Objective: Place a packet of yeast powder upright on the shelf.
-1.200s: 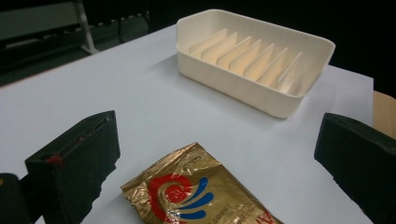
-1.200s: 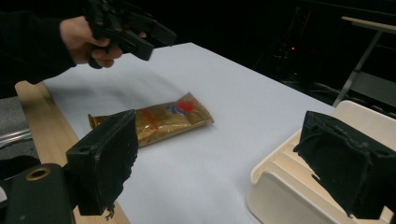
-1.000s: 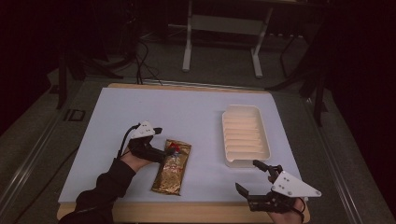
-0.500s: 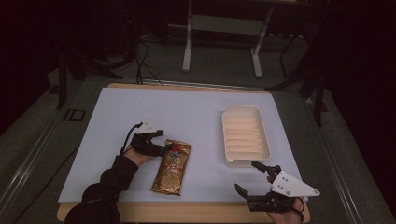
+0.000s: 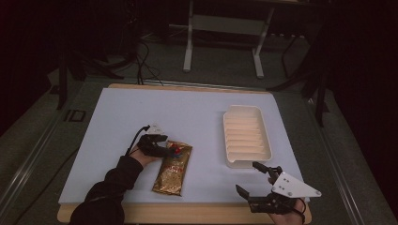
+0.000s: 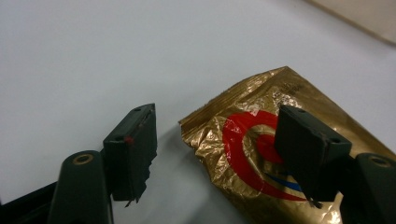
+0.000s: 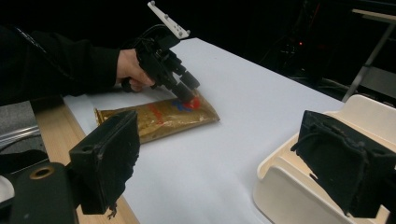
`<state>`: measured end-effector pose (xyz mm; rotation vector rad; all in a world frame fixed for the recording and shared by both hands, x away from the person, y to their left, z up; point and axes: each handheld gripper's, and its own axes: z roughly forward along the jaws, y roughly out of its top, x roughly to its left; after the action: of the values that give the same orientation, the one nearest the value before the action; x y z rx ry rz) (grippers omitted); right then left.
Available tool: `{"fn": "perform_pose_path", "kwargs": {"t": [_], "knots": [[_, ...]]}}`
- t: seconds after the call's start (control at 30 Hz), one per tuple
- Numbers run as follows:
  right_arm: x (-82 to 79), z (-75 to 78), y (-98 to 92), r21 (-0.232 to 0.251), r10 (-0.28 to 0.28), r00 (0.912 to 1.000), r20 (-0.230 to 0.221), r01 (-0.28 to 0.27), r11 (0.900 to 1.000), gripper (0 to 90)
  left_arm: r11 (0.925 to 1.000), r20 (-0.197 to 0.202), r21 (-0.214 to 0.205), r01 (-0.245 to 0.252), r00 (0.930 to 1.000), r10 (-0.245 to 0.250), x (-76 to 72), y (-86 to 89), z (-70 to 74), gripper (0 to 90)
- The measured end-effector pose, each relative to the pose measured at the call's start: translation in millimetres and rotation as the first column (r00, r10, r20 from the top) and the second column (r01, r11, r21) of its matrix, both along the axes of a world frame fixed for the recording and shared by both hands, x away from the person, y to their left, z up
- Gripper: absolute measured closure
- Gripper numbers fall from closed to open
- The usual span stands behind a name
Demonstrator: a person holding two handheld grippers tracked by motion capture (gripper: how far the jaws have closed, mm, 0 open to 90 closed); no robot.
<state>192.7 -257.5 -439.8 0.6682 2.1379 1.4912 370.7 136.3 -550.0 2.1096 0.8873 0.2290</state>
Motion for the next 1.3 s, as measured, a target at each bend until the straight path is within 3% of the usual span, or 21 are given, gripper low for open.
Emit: {"fn": "perform_pose_path", "kwargs": {"t": [0.07,0.23,0.37,0.5,0.6,0.7,0.87,1.13,1.3], "knots": [[0.2,-0.3,0.2,-0.001,0.002,1.0000,-0.003,-0.002,1.0000,13.2,1.0000,-0.025,0.003,0.001,0.9997,-0.001,0.9,-2.3,-2.1,33.7],[0.3,-0.7,1.0,-0.004,0.003,1.0000,-0.003,-0.003,1.0000,13.3,1.0000,-0.043,0.002,0.005,0.9991,-0.005,-0.5,-4.5,-0.7,45.3],[0.4,-0.8,1.3,-0.005,0.003,1.0000,-0.003,-0.003,1.0000,13.3,0.9992,-0.033,0.038,-0.014,0.9993,0.015,-0.1,-3.7,0.7,66.4],[0.6,-0.9,1.2,-0.006,0.003,1.0000,-0.006,-0.003,1.0000,13.3,0.9964,-0.018,0.078,-0.033,0.9992,0.035,-3.5,-9.6,2.3,70.8],[0.7,-0.7,1.2,-0.006,0.004,1.0000,-0.005,-0.004,1.0000,13.4,0.9955,-0.020,0.089,-0.032,0.9992,0.034,-4.0,-10.9,2.8,86.2],[0.2,-0.4,1.1,-0.005,0.003,1.0000,-0.004,-0.003,1.0000,13.4,0.9936,-0.009,0.107,-0.036,0.9993,0.037,-5.4,-13.5,3.9,88.4],[0.0,0.2,0.2,-0.001,0.003,1.0000,-0.006,-0.003,1.0000,13.6,0.9944,0.006,0.091,-0.055,0.9985,0.054,-8.0,-12.2,8.3,90.0],[-0.4,1.6,-0.9,0.003,0.002,1.0000,-0.001,-0.002,1.0000,13.6,0.9941,0.058,0.091,-0.060,0.9968,0.055,-16.4,-7.1,34.3,90.0],[-0.7,2.5,-1.3,0.008,0.002,1.0000,0.005,-0.002,1.0000,13.6,0.9960,0.078,0.065,-0.061,0.9954,0.056,-22.6,-0.6,49.3,90.0]]}}
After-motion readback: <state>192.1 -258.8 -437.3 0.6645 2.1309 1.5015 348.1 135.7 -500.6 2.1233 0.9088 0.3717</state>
